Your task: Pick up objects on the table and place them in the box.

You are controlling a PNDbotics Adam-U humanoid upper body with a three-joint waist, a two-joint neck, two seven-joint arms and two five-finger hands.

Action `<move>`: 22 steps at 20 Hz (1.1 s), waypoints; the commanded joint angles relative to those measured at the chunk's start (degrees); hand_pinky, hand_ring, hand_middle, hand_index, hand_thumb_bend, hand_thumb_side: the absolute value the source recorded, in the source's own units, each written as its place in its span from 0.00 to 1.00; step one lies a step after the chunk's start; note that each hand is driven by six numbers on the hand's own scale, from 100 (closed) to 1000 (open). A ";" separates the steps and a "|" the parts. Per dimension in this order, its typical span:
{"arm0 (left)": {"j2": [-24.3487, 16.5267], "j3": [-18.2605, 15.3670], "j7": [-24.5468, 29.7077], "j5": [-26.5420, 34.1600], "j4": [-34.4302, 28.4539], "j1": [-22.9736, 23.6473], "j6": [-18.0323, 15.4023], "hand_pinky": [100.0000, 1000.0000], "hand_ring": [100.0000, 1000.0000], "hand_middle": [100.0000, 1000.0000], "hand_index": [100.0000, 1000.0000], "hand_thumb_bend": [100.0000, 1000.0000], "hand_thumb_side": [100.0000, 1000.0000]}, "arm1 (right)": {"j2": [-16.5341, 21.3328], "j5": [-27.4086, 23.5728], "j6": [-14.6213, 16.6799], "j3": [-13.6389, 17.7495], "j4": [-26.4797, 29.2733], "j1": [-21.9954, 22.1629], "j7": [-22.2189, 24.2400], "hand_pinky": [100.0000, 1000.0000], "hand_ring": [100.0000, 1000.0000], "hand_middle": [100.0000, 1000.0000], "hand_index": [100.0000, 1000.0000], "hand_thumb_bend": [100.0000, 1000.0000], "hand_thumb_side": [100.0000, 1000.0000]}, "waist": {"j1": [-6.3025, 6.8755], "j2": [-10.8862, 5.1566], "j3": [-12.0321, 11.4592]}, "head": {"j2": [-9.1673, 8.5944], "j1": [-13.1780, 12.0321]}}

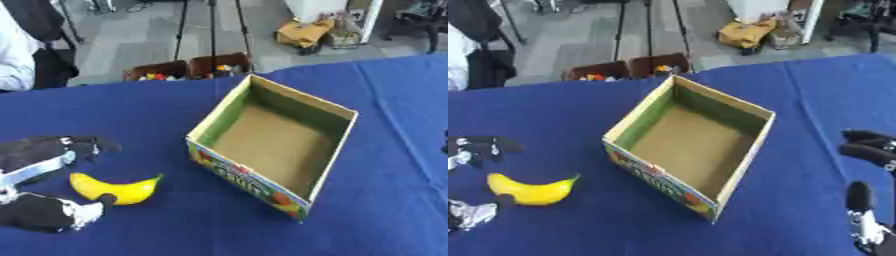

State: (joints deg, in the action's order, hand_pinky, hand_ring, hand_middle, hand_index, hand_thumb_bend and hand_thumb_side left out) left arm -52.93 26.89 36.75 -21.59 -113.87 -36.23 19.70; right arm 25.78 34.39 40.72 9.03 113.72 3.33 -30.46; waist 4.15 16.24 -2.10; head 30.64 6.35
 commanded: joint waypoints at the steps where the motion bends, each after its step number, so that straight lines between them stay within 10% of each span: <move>1: -0.69 -0.18 -0.08 -1.29 -0.72 -0.37 0.34 0.75 0.84 0.90 1.00 0.32 0.60 | 0.66 -0.27 9.60 0.04 0.87 -0.40 -9.25 0.58 0.70 0.52 0.70 0.00 0.85 | -0.17 -0.69 0.12 | -0.73 -0.18; 7: 0.08 0.99 -0.10 -2.71 -0.72 -0.07 2.02 0.73 0.80 0.88 0.98 0.07 0.48 | 0.30 -0.19 9.53 -0.12 0.87 -0.59 -9.01 0.58 0.69 0.51 0.70 0.00 0.85 | -0.12 -0.31 0.48 | -0.89 -0.25; 22: 1.64 1.94 0.78 -7.05 -0.72 0.75 4.84 0.73 0.85 0.92 0.95 0.00 0.43 | -0.32 -0.36 9.41 -0.56 0.87 -1.13 -8.15 0.58 0.69 0.49 0.69 0.00 0.85 | -0.11 0.39 1.01 | -1.53 -0.58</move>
State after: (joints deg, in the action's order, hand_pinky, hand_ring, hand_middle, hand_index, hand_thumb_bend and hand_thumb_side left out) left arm -50.40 29.38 37.22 -27.77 -113.87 -35.16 24.25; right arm 24.78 34.37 41.19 8.43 113.72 2.53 -30.00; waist 4.17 17.36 -1.11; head 29.79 5.95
